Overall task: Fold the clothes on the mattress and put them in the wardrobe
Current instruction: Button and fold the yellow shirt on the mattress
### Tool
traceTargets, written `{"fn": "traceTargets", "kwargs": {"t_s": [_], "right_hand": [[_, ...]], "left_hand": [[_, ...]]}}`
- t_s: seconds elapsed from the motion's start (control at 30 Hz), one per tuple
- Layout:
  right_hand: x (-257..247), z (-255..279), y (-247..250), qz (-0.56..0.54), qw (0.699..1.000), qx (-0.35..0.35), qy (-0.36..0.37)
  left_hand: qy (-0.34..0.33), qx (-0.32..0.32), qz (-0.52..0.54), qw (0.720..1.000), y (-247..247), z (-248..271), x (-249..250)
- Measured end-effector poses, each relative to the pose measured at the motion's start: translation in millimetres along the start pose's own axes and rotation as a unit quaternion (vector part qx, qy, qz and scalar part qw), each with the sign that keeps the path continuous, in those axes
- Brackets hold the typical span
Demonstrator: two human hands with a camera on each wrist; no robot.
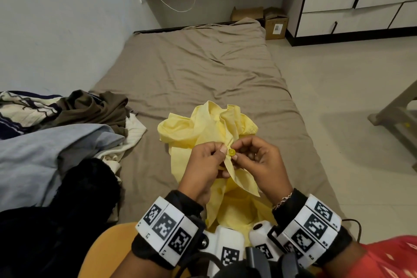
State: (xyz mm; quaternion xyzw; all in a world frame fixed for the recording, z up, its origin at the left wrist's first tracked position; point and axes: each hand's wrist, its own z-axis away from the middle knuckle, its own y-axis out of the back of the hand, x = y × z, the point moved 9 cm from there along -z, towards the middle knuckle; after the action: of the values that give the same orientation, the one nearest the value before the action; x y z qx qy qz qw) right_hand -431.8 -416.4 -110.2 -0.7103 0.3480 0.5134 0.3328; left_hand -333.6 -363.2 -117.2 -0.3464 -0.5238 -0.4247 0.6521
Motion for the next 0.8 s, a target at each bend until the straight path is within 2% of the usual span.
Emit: {"fn": "traceTargets", "kwargs": {"t_s": [0.1,0.23,0.33,0.4,0.5,0.57,0.67,0.8], "right_hand": [[-1,-3,2,0.008,1.0,0.005,-0.01],[1,-5,-1,0.05,0.997,-0.055,-0.031],[7,-4,4,0.242,0.967,-0.073,-0.009],[14,-7,20,0.315,0.949,-0.034,0.007],[40,-14,48,0.217,0.973,0.03,-0.071],[56,-15,61,0.143,0.979,0.073,-0.128],[58,-13,67,0.14,0.975,0.093,-0.145],[73,-11,69,0.116,0.974,0.096,-0.169]], "left_hand": [[0.002,0.006,0.027,1.0,4,-1,1],[-0.04,0.071,0.051,0.995,18,-11,16],[-0.051,0.103,0.066,0.991,27,-31,32],[-0.05,0.074,0.071,0.993,23,-47,42],[-0.045,-0.017,-0.009,0.999,3,-59,37],[-0.046,0.022,-0.045,0.998,8,-57,19],[-0.018,0.105,-0.045,0.993,22,-45,-23],[0.006,0.113,-0.085,0.99,16,-42,-63]]}}
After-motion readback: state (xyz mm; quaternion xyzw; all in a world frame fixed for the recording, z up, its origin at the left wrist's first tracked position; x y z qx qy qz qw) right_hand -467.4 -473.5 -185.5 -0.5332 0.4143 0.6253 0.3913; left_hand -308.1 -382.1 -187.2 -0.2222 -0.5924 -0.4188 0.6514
